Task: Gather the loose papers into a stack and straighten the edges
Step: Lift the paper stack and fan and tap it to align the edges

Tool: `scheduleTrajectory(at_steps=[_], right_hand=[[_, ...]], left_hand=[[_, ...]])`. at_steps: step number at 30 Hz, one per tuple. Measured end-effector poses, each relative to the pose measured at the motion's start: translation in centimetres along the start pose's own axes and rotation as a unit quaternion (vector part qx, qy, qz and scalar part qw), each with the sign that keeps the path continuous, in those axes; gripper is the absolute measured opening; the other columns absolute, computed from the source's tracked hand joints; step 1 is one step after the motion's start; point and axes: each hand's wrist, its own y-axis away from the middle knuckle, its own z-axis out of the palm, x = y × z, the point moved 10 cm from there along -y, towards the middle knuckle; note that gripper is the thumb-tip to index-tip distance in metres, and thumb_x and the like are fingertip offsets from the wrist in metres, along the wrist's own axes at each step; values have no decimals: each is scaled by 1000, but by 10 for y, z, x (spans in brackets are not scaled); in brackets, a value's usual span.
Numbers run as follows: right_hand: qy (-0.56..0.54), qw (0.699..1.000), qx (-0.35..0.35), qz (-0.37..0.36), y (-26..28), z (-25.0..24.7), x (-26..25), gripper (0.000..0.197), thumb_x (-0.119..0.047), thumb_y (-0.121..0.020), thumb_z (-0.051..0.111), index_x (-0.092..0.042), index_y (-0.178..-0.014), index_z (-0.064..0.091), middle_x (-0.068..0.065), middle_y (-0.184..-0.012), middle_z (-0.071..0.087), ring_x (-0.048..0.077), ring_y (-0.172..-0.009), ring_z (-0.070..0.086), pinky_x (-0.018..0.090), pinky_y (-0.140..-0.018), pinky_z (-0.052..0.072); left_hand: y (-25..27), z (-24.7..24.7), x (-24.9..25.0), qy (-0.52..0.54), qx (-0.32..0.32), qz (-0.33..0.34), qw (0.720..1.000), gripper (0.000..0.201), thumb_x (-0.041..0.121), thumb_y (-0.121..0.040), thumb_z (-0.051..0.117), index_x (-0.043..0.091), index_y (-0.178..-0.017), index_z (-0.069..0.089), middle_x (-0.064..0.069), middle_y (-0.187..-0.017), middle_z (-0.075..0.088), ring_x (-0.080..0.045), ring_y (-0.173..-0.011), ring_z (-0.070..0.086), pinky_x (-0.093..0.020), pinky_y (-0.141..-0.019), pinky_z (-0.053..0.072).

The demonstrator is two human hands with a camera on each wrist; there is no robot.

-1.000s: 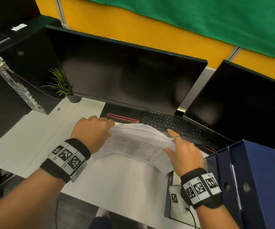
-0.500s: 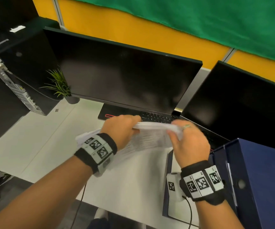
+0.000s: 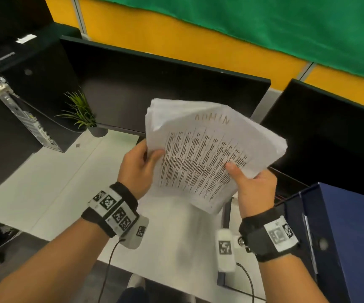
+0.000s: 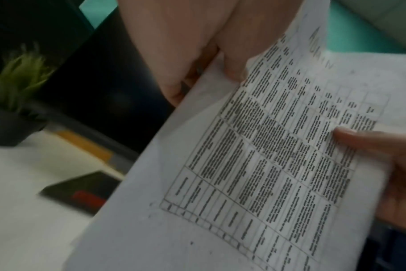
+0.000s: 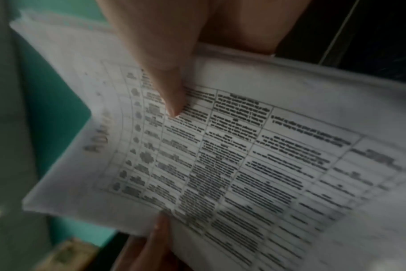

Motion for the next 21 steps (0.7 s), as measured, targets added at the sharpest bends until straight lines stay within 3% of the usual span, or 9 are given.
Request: scheduleTrajectory(at_steps=[2,5,8,11,13,15,17,19,21], right_hand=[[41,999,-10,22,11,2,23,37,0,-78,75,-30,-97,68,-15,-95,75,7,-94,71,25,-71,60],[81,994,-25,75,20,8,55,42,-5,-73,81,-35,-97,64,-14,-92,73,2,-90,70,17,-64,57],[66,995,-9,76,18,7,58,47,-5,-72,81,-36,-100,62,-16,-93,72,-5,-89,68,15,-65,57],[57,996,-26,69,17,10,55,45,-1,-72,80,-35,-97,65,-22,-88,74,-4,-87,69,17,-66,57],[53,996,-35,59,17,11,52,46,0,-70,81,-31,-99,66,-21,-91,74,-2,-88,69,17,-66,57],[47,997,-40,53,18,10,48,48,2,-68,81,-26,-104,66,-17,-95,74,1,-91,70,18,-67,57],[40,997,-39,45,18,7,47,49,3,-68,81,-25,-105,66,-16,-96,75,2,-92,70,19,-67,57],[36,998,-40,38,18,6,45,48,4,-70,79,-26,-105,65,-17,-95,75,2,-92,70,19,-68,57],[31,998,-45,39,16,7,43,44,4,-74,76,-30,-100,65,-20,-90,75,-1,-88,71,16,-66,56]], left_hand=[[13,8,-20,2,-27,-30,999,24,15,-99,57,27,-120,54,20,-109,64,10,-100,62,-19,-88,55],[28,30,-45,37,-92,-96,990,41,31,-96,59,34,-132,38,14,-123,60,-6,-114,61,-42,-99,54],[26,24,-38,125,-62,-108,984,77,71,-78,60,29,-138,35,21,-120,60,2,-108,63,-24,-89,55],[18,18,-25,182,-46,-109,976,101,90,-69,47,23,-144,42,18,-123,63,5,-112,61,-12,-86,50],[14,22,-18,240,-66,-128,960,103,95,-65,38,27,-141,48,10,-128,66,-7,-120,60,-28,-97,50],[12,26,-8,254,-104,-120,954,119,100,-59,34,22,-148,42,-2,-140,59,-21,-130,54,-47,-109,44],[13,29,-3,262,-125,-102,951,112,91,-67,40,17,-151,35,-6,-144,54,-24,-132,53,-46,-107,47],[11,31,-5,230,-147,-74,959,92,50,-76,69,17,-153,30,-3,-144,53,-20,-132,52,-26,-93,54],[8,30,-19,145,-162,-64,974,99,15,-73,83,25,-153,25,7,-139,54,-4,-125,55,-17,-87,53]])
